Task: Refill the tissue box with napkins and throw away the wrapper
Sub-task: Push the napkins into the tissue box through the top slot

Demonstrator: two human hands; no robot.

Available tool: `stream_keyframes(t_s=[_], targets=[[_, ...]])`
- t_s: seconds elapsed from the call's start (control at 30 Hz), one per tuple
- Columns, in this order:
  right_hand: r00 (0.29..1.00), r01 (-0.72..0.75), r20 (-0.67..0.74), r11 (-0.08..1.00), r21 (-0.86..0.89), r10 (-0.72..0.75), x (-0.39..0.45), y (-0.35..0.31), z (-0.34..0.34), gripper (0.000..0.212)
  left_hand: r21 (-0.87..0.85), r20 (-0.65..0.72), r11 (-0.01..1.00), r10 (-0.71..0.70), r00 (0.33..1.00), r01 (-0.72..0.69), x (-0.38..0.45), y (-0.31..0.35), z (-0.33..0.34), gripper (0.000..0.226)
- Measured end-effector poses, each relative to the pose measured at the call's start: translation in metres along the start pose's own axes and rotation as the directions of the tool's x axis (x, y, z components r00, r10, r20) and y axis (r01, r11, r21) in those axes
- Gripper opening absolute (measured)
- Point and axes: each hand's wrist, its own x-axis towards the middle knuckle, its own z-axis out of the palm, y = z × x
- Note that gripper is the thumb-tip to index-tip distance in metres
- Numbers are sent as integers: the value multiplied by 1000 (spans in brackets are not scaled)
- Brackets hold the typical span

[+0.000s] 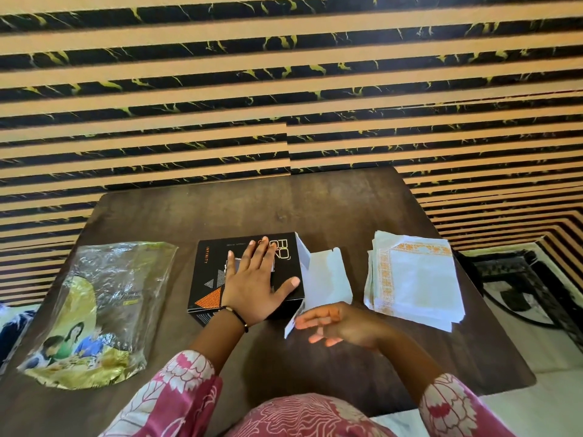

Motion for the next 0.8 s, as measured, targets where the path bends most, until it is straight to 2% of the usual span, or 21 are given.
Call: stream_keyframes(t_s=[0.07, 0.2, 0.3, 0.43, 0.57, 0.7, 0.8], targets=[[999, 29, -30, 999, 18, -28, 4, -3, 7, 36, 18, 37, 998, 61, 997, -62, -2, -2, -2, 116], [995, 16, -97, 1000, 9, -15, 13, -7, 9, 29, 96, 106, 975, 189, 976, -199, -6, -6, -4, 121], [983, -42, -182, 997, -57, 31, 20, -12, 0, 20, 98, 102, 975, 189, 977, -199, -5, -6, -3, 121], [956, -25, -288, 971, -238, -46, 30, -27, -7, 20, 97, 94, 974, 198, 976, -207, -6, -7, -1, 120], [954, -17, -300, 998, -63, -3, 47, -48, -14, 37, 94, 101, 974, 196, 975, -206, -6, -6, -2, 119], [910, -44, -410, 997, 58, 64, 69, -49, -33, 47, 89, 99, 974, 197, 975, -206, -7, -6, -4, 117], [889, 22, -456, 991, 135, 43, 81, -60, -45, 44, 86, 79, 975, 201, 977, -207, -7, -6, -3, 118]])
